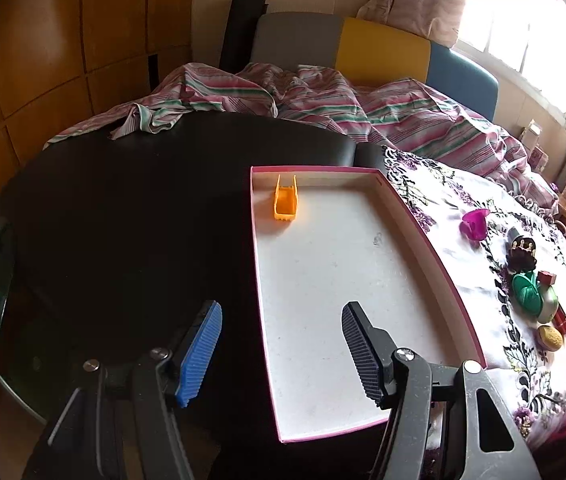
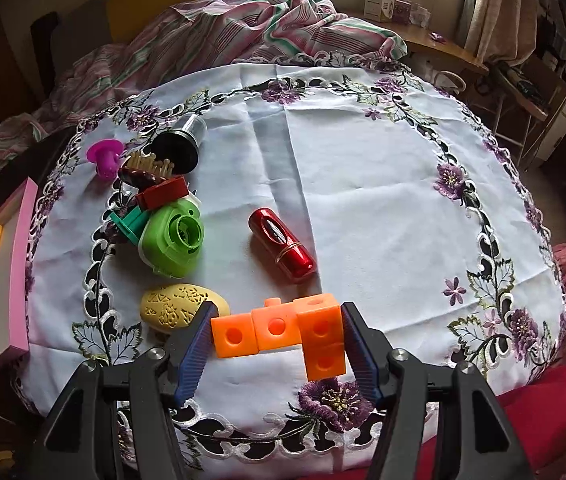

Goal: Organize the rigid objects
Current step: 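Carry the held orange cubes with the right tool toward the pink tray, then lower the orange cubes into the tray and open the right tool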

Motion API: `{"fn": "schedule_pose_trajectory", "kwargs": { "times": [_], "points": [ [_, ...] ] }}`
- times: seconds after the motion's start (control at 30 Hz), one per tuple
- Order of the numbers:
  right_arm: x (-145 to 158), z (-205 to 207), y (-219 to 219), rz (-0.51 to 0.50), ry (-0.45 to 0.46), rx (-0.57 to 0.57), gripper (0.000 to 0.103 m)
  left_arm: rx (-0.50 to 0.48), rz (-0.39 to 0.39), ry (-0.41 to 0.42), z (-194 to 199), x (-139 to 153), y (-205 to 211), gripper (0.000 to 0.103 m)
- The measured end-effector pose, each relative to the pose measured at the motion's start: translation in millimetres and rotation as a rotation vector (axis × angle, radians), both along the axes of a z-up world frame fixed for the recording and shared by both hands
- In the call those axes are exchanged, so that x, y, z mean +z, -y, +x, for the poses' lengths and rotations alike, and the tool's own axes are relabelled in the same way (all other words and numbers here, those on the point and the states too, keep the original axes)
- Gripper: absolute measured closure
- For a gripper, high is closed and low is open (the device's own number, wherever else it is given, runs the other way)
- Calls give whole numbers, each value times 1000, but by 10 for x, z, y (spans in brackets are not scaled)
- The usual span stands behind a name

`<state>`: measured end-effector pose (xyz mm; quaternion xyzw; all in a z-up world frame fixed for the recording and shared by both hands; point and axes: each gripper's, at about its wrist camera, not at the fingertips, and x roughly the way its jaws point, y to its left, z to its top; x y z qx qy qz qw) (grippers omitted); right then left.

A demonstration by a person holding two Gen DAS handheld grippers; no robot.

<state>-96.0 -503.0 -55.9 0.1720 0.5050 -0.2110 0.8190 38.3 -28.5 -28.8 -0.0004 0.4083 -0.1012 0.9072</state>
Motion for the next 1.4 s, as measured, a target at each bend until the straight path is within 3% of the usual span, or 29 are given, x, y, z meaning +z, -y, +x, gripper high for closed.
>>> {"fn": "schedule_pose_trajectory", "kwargs": {
  "times": [0.13, 0.37, 0.9, 1.17, 1.4],
  "points": [
    [4, 46, -79, -32, -28, 23, 40, 3, 1, 5, -16, 1, -36, 39],
    [126, 186, -413, -18, 6, 103, 40, 11, -10, -4, -20, -20, -119, 39],
    [470, 1199, -2335, 120, 183, 569, 40, 50, -9, -20, -16, -78, -276, 39],
    [311, 1657, -3029, 156, 161, 719, 40, 73, -10, -28, 8, -117, -368, 39],
    [122, 2045, -3398, 194, 120, 750, 40, 98, -9, -39, 21, -153, -486, 39]
  ]
}}
